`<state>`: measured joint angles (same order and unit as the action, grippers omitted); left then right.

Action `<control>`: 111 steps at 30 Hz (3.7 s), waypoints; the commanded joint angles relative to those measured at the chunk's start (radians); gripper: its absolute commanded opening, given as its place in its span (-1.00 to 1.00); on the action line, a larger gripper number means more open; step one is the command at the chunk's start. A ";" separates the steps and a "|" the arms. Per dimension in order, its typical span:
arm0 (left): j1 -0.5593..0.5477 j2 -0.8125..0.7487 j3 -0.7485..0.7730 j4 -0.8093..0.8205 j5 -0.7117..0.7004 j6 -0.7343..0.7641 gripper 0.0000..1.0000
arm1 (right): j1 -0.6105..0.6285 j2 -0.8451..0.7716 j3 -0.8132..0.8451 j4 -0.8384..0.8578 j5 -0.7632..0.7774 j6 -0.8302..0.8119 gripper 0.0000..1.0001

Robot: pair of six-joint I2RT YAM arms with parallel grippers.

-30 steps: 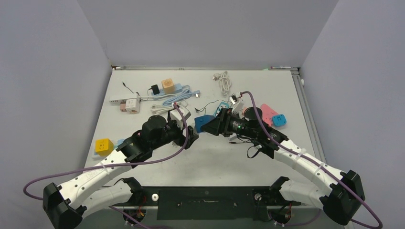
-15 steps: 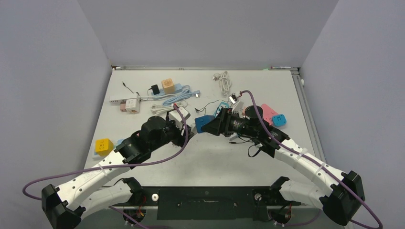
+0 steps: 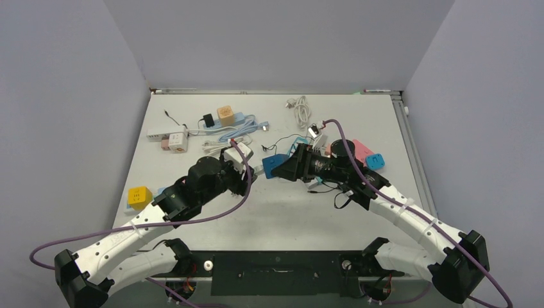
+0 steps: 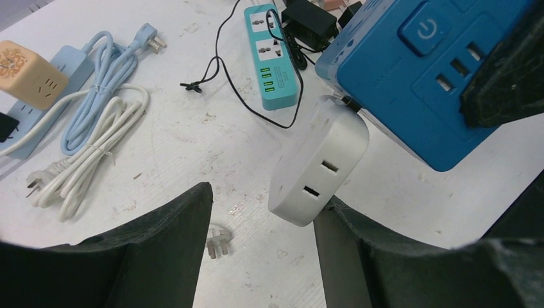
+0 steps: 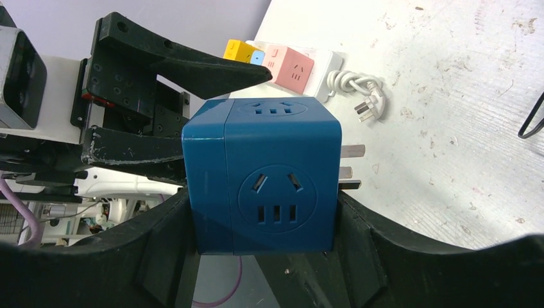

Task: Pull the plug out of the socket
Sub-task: Remove the plug from the socket.

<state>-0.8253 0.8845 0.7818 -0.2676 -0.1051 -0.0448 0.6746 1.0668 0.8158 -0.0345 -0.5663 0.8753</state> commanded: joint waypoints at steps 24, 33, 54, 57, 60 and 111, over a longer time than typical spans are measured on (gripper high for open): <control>-0.002 -0.134 -0.004 0.027 0.243 0.100 0.62 | -0.052 0.005 0.075 -0.026 -0.134 -0.018 -0.89; -0.005 -0.062 0.031 -0.019 0.274 0.109 0.65 | -0.063 0.035 0.093 -0.051 -0.247 -0.029 -0.89; -0.043 -0.035 0.037 -0.032 0.256 0.118 -0.12 | -0.061 0.062 0.057 0.026 -0.323 0.004 -0.89; -0.048 -0.033 0.037 -0.030 0.257 0.117 -0.27 | -0.061 0.065 0.054 0.025 -0.323 0.004 -0.89; -0.053 -0.028 0.037 -0.031 0.257 0.118 -0.37 | -0.061 0.067 0.052 0.026 -0.321 0.007 -0.89; -0.096 0.016 0.039 -0.039 -0.019 0.073 -1.00 | -0.060 0.185 0.017 0.044 -0.331 0.021 -0.89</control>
<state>-0.9588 0.8997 0.7750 -0.3840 -0.0887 0.0582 0.6205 1.2709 0.8394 -0.0208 -0.9028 0.9104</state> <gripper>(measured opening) 0.167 0.599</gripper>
